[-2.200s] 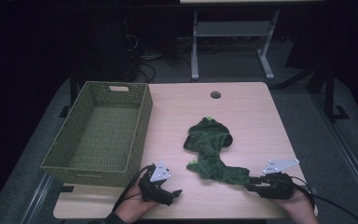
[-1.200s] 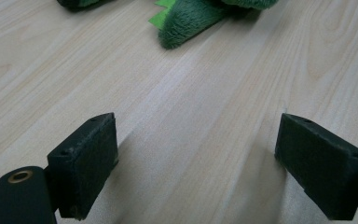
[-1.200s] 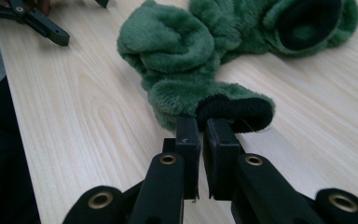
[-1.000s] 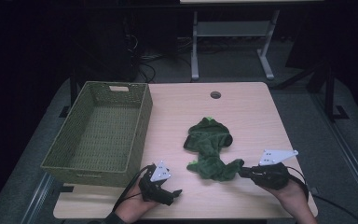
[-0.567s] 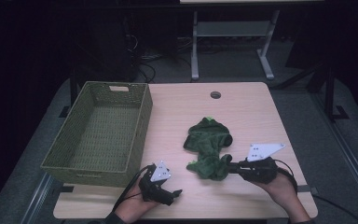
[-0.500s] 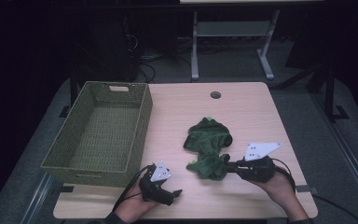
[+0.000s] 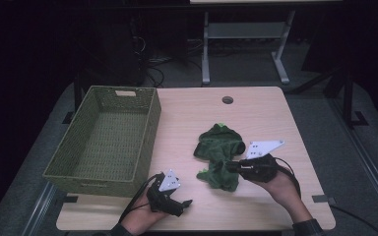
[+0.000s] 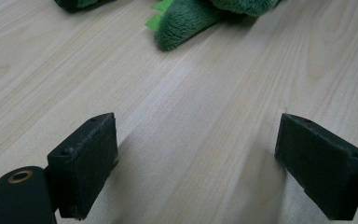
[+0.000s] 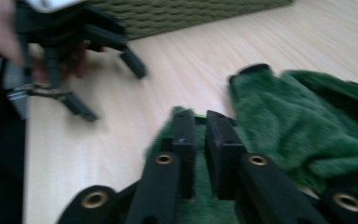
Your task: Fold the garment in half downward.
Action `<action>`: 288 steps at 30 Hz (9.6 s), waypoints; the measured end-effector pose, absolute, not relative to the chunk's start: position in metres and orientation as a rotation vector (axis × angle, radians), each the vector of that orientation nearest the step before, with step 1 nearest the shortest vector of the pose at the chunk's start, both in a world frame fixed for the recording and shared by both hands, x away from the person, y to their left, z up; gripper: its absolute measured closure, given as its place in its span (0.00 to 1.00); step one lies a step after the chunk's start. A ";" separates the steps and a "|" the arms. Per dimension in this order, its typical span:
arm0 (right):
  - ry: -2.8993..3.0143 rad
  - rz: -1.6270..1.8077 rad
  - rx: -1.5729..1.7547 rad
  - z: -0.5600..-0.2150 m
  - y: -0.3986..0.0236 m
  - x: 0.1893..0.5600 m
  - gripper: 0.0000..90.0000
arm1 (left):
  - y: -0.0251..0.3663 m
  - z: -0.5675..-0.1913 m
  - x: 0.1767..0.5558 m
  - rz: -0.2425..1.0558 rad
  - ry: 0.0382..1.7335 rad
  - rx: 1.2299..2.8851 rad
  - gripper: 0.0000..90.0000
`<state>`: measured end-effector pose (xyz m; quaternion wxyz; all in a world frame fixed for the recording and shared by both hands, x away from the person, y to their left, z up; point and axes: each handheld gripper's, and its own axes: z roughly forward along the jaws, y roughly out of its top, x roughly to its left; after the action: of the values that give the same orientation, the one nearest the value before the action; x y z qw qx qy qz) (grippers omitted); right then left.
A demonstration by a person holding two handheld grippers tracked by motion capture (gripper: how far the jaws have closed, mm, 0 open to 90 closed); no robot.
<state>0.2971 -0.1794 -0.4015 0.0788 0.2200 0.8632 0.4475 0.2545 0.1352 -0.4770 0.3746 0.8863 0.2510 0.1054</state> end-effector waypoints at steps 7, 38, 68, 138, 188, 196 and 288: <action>2.628 1.318 0.713 -0.416 -0.166 0.315 1.00 | 0.135 -0.477 0.255 0.269 0.640 2.272 0.14; 2.705 1.165 0.827 -0.443 -0.155 0.323 0.85 | 0.128 -0.474 0.259 0.282 0.701 2.288 0.15; 2.549 1.247 0.905 -0.409 -0.191 0.356 0.62 | 0.086 -0.423 0.333 0.279 0.559 2.261 0.19; 2.472 1.167 1.155 -0.415 -0.208 0.462 0.97 | 0.054 -0.410 0.479 0.233 0.700 2.193 0.95; 2.514 1.278 0.819 -0.400 -0.214 0.330 0.97 | 0.081 -0.391 0.352 0.141 0.437 2.171 0.94; 2.540 1.284 0.824 -0.411 -0.215 0.314 0.97 | 0.082 -0.410 0.339 0.095 0.408 2.215 0.94; 2.477 1.221 1.072 -0.438 -0.256 0.318 1.00 | 0.074 -0.430 0.332 0.004 0.497 2.304 0.96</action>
<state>0.3185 -0.2560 -0.4377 0.0894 0.3604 0.8328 0.4106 0.3315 0.0743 -0.4299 0.3823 0.9033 0.1948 0.0016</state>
